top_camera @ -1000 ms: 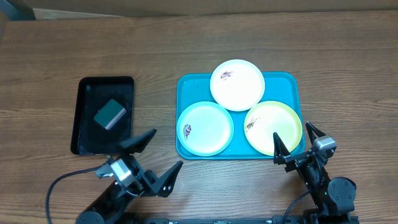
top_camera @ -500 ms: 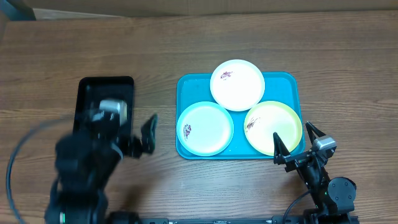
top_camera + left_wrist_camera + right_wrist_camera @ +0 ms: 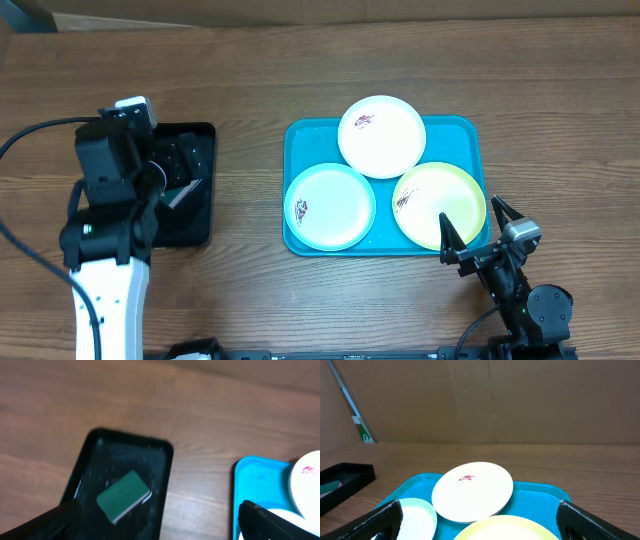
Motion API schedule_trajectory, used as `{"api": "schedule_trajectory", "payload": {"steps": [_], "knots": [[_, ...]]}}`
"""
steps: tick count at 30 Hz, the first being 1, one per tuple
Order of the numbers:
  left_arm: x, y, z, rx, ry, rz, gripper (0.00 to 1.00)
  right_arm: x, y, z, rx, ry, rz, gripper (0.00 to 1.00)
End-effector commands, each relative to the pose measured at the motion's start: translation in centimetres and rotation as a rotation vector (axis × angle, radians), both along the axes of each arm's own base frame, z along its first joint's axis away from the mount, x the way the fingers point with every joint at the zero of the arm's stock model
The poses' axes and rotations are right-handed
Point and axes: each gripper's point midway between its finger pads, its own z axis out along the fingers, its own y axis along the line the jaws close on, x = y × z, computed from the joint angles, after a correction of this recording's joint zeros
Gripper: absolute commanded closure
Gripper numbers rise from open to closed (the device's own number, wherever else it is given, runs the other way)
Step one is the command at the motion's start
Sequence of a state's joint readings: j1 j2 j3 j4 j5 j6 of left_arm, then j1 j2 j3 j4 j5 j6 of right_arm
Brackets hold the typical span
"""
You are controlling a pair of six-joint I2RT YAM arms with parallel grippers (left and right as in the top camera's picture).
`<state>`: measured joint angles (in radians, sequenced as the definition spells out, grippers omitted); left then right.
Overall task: Clean dirty plates on tray and stack at the side
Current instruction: 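Reach the left gripper down to the green sponge in the black tray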
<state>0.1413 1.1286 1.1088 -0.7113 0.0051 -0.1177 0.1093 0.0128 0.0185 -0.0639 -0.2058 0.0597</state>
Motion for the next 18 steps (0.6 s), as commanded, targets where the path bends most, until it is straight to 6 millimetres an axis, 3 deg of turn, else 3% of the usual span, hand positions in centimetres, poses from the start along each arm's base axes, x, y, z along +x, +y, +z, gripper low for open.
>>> {"api": "schedule_trajectory", "payload": {"steps": [1, 8, 13, 16, 18], "knots": [[1.0, 1.1, -0.7, -0.013, 0.021, 0.014, 0.0, 0.0, 0.1, -0.2, 0.007, 0.001, 0.006, 0.0], [1.2, 4.4, -5.0, -0.122, 0.19, 0.012, 0.0, 0.0, 0.1, -0.2, 0.007, 0.001, 0.006, 0.0], [1.3, 6.8, -6.2, -0.115, 0.353, 0.025, 0.0, 0.0, 0.1, -0.2, 0.006, 0.001, 0.006, 0.0], [2.4, 6.2, -6.7, -0.06, 0.398, -0.11, 0.0, 0.0, 0.1, -0.2, 0.006, 0.001, 0.006, 0.0], [2.8, 4.8, -7.7, -0.015, 0.423, -0.271, 0.0, 0.0, 0.1, -0.2, 0.007, 0.001, 0.006, 0.0]]}}
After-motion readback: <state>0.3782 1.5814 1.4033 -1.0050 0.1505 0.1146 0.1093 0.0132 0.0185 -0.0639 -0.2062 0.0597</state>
